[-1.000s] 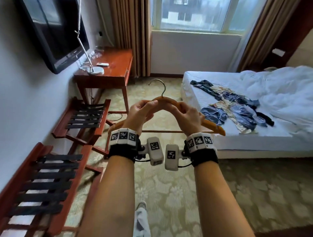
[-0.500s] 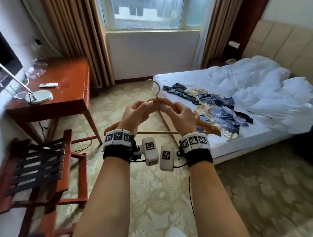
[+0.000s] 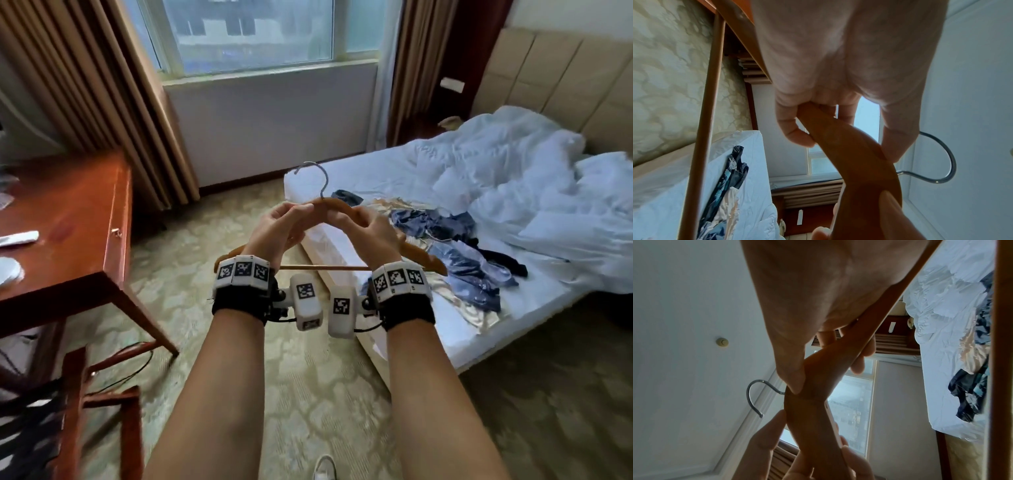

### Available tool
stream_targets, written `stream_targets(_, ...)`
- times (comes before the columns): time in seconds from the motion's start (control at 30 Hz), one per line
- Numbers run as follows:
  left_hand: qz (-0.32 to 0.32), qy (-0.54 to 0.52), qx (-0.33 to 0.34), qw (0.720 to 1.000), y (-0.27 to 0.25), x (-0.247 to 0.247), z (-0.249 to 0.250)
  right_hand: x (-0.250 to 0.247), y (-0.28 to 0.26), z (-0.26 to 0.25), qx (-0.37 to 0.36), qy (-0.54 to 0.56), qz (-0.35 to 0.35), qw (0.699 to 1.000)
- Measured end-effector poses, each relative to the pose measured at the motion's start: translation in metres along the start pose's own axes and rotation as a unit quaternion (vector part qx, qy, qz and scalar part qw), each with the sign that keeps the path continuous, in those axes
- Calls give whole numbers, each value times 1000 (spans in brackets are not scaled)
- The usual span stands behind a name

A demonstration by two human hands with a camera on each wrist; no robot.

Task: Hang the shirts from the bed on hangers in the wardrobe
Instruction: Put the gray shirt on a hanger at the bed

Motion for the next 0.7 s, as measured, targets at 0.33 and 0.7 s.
stream_targets(0.33, -87, 20, -22, 996, 186, 91, -10, -47, 176, 63, 44, 15, 41, 998)
stream_targets(0.7, -192, 38, -79, 978, 431, 191, -61, -78, 391, 156, 105, -14, 45, 993)
Point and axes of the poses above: each hand's wrist, its own y-axis towards the middle knuckle, its own x-axis out of the palm, z = x × y, the point moved 3 cm from there along y, towards the middle knuckle, and after that the axes turned 10 degrees about -y, right-handed, at the moved point
